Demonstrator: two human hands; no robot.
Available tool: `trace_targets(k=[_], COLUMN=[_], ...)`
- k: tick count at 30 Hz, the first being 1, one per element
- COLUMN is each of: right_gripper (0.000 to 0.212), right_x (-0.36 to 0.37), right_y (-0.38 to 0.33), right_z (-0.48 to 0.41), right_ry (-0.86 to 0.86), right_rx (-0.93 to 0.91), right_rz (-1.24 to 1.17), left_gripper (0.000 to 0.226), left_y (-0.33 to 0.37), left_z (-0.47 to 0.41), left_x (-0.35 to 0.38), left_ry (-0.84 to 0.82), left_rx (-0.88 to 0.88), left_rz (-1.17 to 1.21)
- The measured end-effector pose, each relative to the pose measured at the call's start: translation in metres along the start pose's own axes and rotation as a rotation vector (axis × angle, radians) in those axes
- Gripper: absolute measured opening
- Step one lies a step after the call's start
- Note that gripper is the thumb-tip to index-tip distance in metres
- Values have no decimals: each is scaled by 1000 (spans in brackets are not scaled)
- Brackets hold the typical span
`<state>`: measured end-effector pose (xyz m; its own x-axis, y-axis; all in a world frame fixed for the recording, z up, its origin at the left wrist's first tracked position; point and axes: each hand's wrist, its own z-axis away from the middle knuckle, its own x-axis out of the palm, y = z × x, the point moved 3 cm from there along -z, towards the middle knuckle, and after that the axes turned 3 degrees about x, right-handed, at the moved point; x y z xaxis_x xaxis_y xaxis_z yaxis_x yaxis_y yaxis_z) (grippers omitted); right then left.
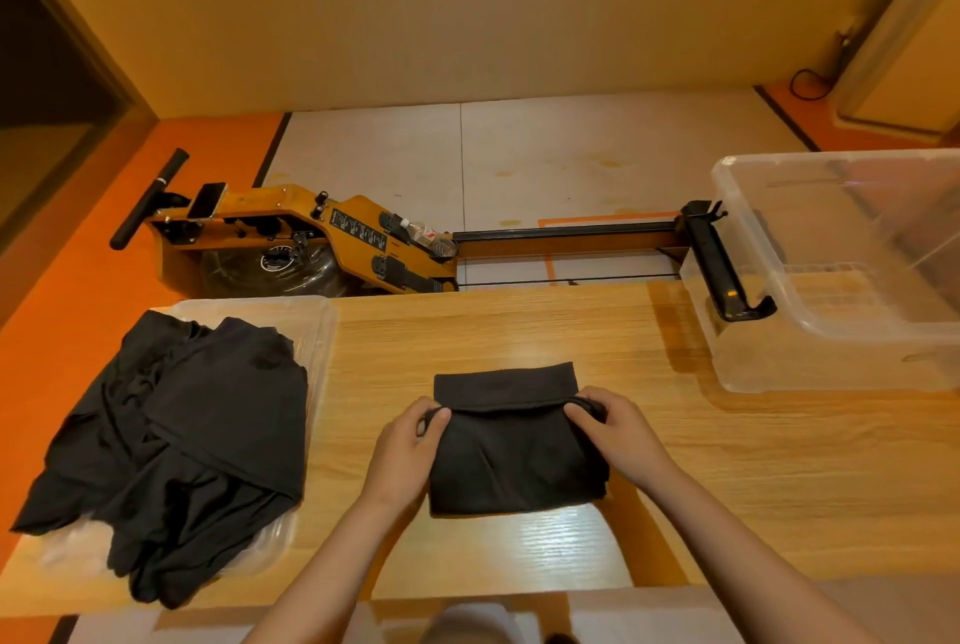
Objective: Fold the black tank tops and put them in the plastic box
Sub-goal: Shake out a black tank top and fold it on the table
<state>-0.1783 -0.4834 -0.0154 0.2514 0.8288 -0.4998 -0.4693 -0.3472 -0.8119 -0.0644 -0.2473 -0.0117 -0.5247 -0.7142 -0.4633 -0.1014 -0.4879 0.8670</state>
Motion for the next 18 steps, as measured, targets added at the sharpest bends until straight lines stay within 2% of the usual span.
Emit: trace_targets(k=[8, 11, 18], right_gripper=[22, 11, 20], right_x=[8, 14, 25], right_y=[8, 12, 9], right_z=[-75, -85, -88], right_ry=[21, 111, 247], right_rx=[190, 229, 253], right_rz=[212, 262, 402], left_gripper=[23, 25, 13], left_y=[-24, -31, -39], left_z=[-82, -94, -101], left_x=[7, 10, 17], left_ry=[-62, -3, 20], left_rx=[-99, -107, -107], left_rz=[-151, -226, -439])
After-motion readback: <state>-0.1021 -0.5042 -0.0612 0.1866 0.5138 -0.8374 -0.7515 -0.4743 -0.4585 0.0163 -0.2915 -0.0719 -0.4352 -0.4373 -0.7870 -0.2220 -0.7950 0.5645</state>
